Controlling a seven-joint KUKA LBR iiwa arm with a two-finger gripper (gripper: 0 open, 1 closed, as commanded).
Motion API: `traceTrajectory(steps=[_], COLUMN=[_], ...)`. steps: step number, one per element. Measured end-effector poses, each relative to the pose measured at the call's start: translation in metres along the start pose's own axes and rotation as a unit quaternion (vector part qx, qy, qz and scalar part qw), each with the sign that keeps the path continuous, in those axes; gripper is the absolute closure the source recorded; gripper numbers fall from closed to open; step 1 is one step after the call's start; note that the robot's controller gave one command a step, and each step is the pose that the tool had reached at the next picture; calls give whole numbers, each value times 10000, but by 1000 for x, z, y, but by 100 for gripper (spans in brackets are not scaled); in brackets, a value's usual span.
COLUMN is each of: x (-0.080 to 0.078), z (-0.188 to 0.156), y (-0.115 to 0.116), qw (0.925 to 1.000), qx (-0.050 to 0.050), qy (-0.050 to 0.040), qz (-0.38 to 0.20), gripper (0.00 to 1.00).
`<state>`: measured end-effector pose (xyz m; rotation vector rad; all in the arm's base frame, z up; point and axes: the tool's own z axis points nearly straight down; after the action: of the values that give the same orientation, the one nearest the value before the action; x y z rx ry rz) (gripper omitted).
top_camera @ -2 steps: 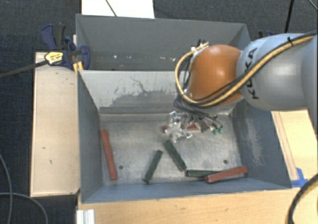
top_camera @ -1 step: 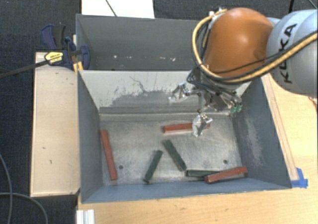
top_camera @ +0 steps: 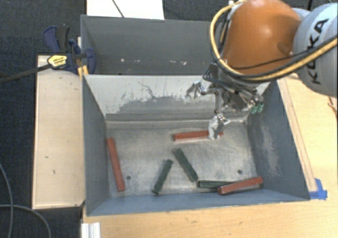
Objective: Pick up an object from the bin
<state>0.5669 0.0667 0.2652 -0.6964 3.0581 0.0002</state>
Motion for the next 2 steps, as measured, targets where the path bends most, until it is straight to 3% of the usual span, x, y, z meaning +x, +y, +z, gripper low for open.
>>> traceTrajectory(steps=[1,2], x=[-2,11], z=[40,109], y=[-8,-26], qw=[9997,10000], qx=[14,3], qy=[-34,-7], qz=[-228,71], gripper=[0,0])
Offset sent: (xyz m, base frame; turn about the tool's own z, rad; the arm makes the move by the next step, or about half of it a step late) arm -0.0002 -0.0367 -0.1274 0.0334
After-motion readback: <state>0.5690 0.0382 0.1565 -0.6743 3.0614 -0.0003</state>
